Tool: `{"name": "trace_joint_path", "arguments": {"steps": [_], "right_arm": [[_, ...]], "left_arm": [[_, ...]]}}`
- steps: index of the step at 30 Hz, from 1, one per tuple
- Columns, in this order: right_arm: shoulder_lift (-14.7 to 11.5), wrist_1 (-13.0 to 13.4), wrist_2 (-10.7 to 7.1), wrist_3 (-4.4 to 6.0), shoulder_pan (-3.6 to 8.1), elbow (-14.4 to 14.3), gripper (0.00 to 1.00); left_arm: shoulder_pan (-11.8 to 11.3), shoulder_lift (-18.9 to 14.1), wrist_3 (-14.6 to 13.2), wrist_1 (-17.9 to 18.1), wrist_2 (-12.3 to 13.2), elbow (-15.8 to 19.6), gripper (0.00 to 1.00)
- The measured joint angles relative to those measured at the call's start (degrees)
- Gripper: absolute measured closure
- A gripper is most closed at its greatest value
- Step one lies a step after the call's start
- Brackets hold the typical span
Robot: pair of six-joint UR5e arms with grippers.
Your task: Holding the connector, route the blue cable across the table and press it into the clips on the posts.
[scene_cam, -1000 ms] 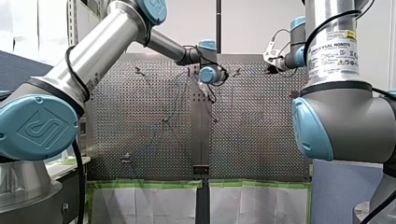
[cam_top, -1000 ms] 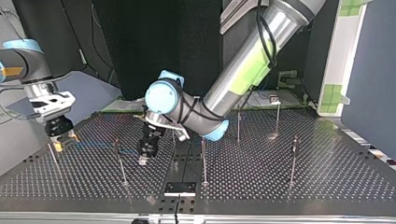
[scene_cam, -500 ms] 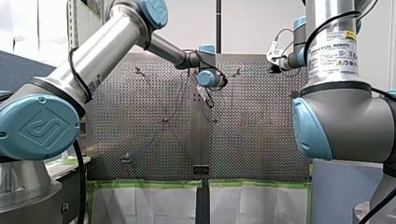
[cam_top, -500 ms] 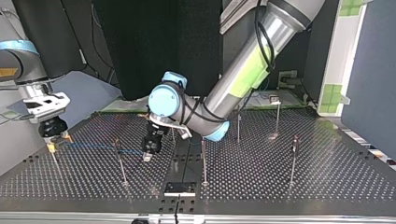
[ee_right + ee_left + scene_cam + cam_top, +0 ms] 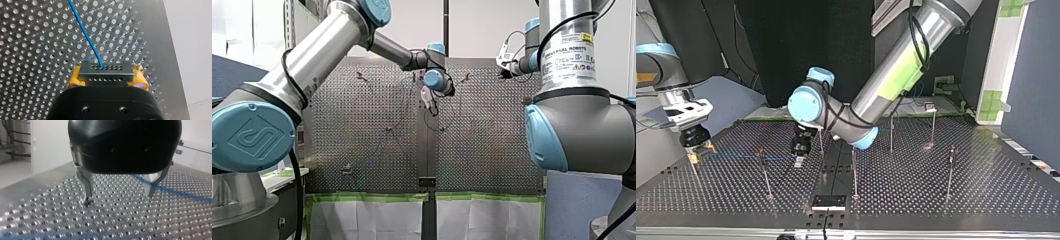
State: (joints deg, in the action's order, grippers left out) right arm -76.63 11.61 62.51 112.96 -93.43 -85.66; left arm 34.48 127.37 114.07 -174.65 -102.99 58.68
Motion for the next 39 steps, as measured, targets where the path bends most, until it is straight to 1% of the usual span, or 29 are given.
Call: {"name": "trace_joint_path", "arguments": {"steps": [2, 5, 8, 13, 16, 19, 28, 32, 39], "right_arm": [[0.0, 0.0, 0.03, 0.00, -0.03, 0.0, 1.00], [0.0, -0.1, 0.06, -0.01, -0.08, -0.1, 1.00], [0.0, -0.2, 0.07, -0.01, -0.15, -0.1, 1.00], [0.0, -0.2, 0.06, -0.01, -0.24, -0.1, 1.00], [0.0, -0.2, 0.01, -0.01, -0.32, -0.1, 1.00], [0.0, -0.3, 0.00, 0.00, -0.37, -0.1, 1.00], [0.0, -0.2, 0.14, -0.01, -0.43, -0.1, 1.00], [0.1, -0.2, 0.18, -0.01, -0.62, -0.2, 1.00], [0.1, -0.4, 0.10, -0.15, -1.06, -0.3, 1.00]], "left_arm": [[0.2, -0.9, -0.4, -0.9, 0.2, 0.7, 0.00], [0.6, -2.5, -0.7, -0.8, 0.9, 2.1, 0.00], [0.9, -4.1, -0.8, 0.4, 1.4, 3.7, 0.00], [1.5, -6.9, -1.9, 2.6, 3.2, 6.6, 0.00], [1.7, -8.6, -2.5, 3.5, 2.8, 8.3, 0.00], [1.7, -10.2, -2.6, 4.8, 1.6, 9.9, 0.00], [2.0, -15.3, -3.5, 9.8, -3.3, 14.9, 0.00], [1.7, -18.0, -2.4, 12.5, -6.1, 17.7, 0.00], [2.1, -22.1, -1.2, 16.6, -10.1, 21.7, 0.00]]}}
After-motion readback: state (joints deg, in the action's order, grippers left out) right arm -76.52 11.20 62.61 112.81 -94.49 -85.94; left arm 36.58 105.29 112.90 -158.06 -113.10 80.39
